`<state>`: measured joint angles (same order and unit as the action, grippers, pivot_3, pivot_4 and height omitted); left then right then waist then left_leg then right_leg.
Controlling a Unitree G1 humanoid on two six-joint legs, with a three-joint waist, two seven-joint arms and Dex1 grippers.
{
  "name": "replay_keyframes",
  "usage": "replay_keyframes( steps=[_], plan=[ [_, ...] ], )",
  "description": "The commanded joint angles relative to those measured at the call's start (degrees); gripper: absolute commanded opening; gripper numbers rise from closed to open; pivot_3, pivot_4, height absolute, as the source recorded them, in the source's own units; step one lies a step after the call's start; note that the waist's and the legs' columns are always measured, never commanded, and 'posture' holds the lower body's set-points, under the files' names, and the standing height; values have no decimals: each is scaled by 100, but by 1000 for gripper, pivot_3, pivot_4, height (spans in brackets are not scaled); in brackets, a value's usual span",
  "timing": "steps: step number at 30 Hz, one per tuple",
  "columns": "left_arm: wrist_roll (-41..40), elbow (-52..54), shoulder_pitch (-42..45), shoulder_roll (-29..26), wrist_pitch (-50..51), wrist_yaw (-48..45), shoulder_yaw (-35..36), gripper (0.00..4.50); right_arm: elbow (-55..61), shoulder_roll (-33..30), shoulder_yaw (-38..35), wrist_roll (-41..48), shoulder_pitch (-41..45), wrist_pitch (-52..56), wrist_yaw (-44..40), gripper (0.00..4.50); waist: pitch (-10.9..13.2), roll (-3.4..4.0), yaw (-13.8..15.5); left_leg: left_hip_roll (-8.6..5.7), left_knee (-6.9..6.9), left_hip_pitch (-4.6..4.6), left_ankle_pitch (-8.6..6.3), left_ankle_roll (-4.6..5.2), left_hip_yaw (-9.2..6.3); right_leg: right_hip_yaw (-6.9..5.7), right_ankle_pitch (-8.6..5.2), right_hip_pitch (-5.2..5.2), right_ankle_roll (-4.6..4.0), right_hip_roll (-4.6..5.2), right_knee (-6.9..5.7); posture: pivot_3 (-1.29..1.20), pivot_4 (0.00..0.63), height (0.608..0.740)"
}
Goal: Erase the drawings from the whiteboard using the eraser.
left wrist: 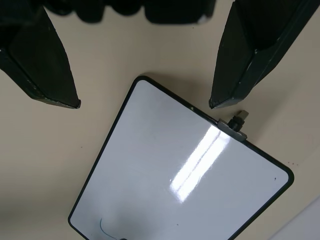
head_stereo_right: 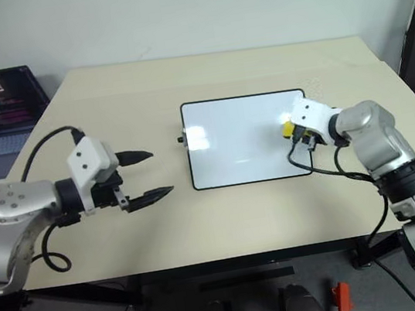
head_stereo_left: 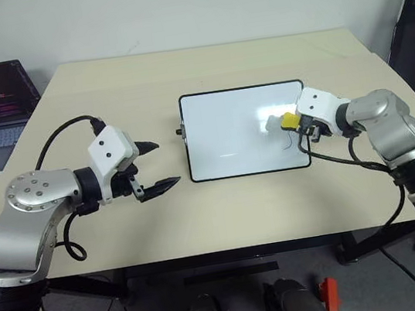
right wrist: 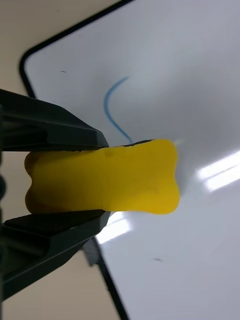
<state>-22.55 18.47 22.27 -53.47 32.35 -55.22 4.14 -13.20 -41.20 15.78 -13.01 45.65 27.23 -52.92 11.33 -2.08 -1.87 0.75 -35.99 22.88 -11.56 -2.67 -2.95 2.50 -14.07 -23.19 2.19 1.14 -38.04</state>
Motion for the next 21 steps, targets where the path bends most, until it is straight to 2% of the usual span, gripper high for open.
replay_keyframes(
  steps=[1, 8, 15, 21],
  plan=[
    [-8, 64, 134, -3, -69, -11, 50, 4500, -29, -302, 25, -184, -269, 243, -59, 1141, 0, 0, -1, 0, -2, 0, 0, 0, 2, 2, 2, 0, -2, 0, 0, 0, 150, 740],
    [15, 1, 180, 23, -108, -47, 14, 4500, 326, -675, -151, -63, -446, 254, -157, 1140, -5, -8, -2, -1, -8, -2, 1, 0, 5, 6, 4, 3, -2, 1, 2, 0, 150, 740],
    [47, -67, 210, 24, -161, -79, -4, 4500, 1415, -385, -551, 713, 114, 501, -521, 1140, 3, 3, -29, 0, 2, 12, 0, 0, 5, 5, 19, -13, 27, 0, 4, 0, 150, 740],
    [67, -62, 207, 35, -166, -73, -17, 4500, 1818, 22, -107, 666, 194, 575, -394, 1140, 2, 3, -69, 4, 20, 12, -1, 0, -2, -4, 9, -18, 17, -4, 6, 0, 150, 740]
  ],
)
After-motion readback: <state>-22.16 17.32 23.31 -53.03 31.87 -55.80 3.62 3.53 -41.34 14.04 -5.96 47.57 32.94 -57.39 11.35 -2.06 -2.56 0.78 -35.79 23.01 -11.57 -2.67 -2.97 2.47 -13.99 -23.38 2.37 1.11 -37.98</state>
